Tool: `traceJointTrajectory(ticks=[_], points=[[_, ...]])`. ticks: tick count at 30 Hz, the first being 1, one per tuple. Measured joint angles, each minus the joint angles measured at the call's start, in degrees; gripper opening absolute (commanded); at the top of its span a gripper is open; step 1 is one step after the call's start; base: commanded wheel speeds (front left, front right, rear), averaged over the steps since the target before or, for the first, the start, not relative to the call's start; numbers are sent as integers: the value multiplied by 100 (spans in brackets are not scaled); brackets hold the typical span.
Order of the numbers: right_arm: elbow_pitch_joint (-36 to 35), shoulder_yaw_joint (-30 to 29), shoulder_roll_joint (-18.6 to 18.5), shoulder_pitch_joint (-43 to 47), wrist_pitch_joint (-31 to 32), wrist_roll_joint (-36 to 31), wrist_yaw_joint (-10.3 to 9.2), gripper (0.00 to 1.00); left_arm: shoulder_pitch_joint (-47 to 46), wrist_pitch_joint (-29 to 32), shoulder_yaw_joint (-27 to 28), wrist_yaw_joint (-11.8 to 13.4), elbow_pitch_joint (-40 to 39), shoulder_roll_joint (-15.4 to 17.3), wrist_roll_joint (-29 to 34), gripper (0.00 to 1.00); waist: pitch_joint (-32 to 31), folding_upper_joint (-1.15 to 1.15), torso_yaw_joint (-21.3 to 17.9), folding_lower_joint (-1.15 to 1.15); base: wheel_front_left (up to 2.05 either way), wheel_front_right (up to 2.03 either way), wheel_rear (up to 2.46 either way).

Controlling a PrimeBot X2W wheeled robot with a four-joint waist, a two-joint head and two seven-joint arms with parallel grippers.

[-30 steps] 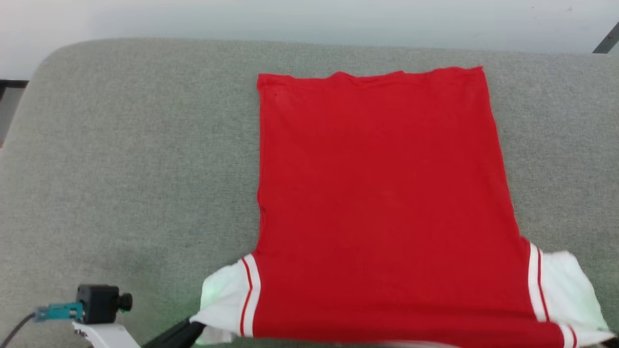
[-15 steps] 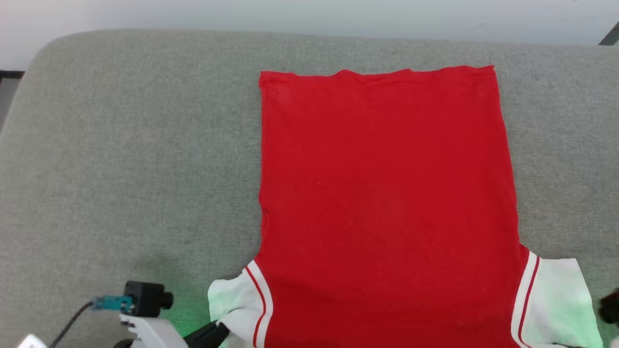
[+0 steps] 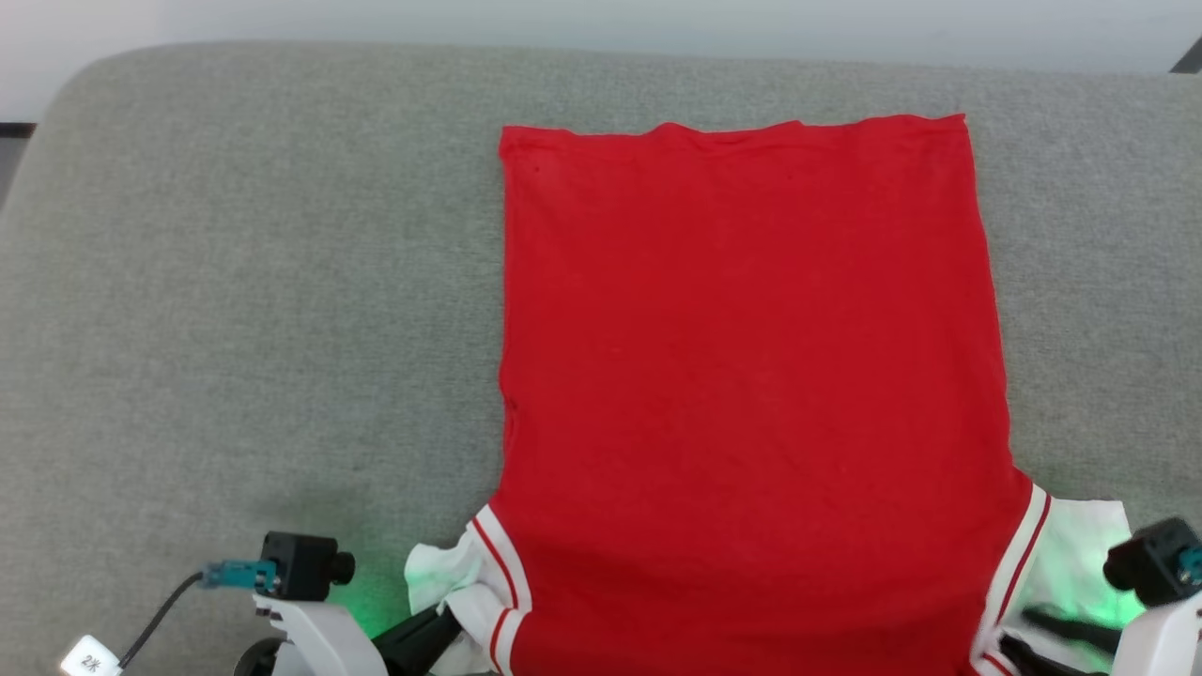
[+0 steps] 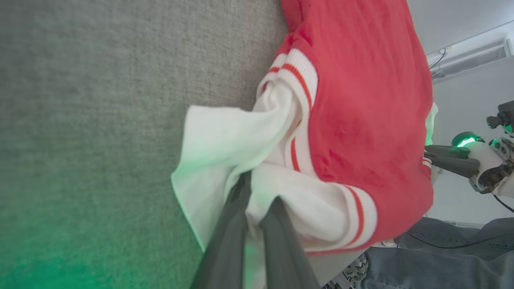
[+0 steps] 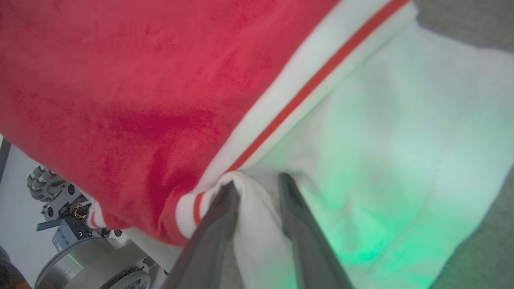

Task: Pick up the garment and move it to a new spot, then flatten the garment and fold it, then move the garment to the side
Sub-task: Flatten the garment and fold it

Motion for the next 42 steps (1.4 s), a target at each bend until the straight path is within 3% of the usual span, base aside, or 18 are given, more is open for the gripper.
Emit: traceJointTrajectory(ticks=[3, 6, 12, 17, 20, 23, 28, 32, 37, 42], points=[[-309, -193, -157, -24, 45, 123, -12, 100, -29, -27, 40, 1, -76, 0, 16, 0, 33, 0, -68, 0, 0, 0, 0], [-815, -563, -609, 118, 254, 509, -54, 100, -127, -49, 62, 51, -181, -37, 105, 0, 90, 0, -90, 0, 0, 0, 0], [-1644, -1807, -1403, 218, 714, 1512, -54, 100, -346, -19, 38, 160, -370, -183, 323, 0, 222, 0, 28, 0, 0, 0, 0], [-1500, -2698, -1796, -471, 1169, 2134, -54, 100, -615, 48, 15, 186, -460, -412, 523, 0, 402, 0, 269, 0, 0, 0, 0], [-831, -2986, -1812, -1357, 1190, 1793, -55, 100, -732, 52, -1, 155, -452, -542, 627, 0, 540, 0, 442, 0, 0, 0, 0], [-188, -2700, -1502, -2420, 1396, 1117, -56, 100, -868, 77, -8, 91, -390, -676, 678, 0, 699, 0, 630, 0, 0, 0, 0], [1124, -1840, -369, -4330, 2104, 34, -55, 100, -1050, 70, 2, -52, -336, -860, 777, 0, 1025, 0, 909, 0, 0, 0, 0], [2195, -1397, 213, -5352, 2514, -678, -55, 100, -1176, 33, 12, -144, -341, -980, 842, 0, 1299, 0, 1120, 0, 0, 0, 0], [3160, -1068, 602, -5868, 2858, -1068, -55, 100, -1270, -27, 29, -246, -370, -1090, 889, 0, 1601, 0, 1352, 0, 0, 0, 0], [3471, -878, 600, -6110, 2907, -1190, -56, 100, -1312, -49, 30, -304, -349, -1172, 906, 0, 1764, 0, 1512, 0, 0, 0, 0]])
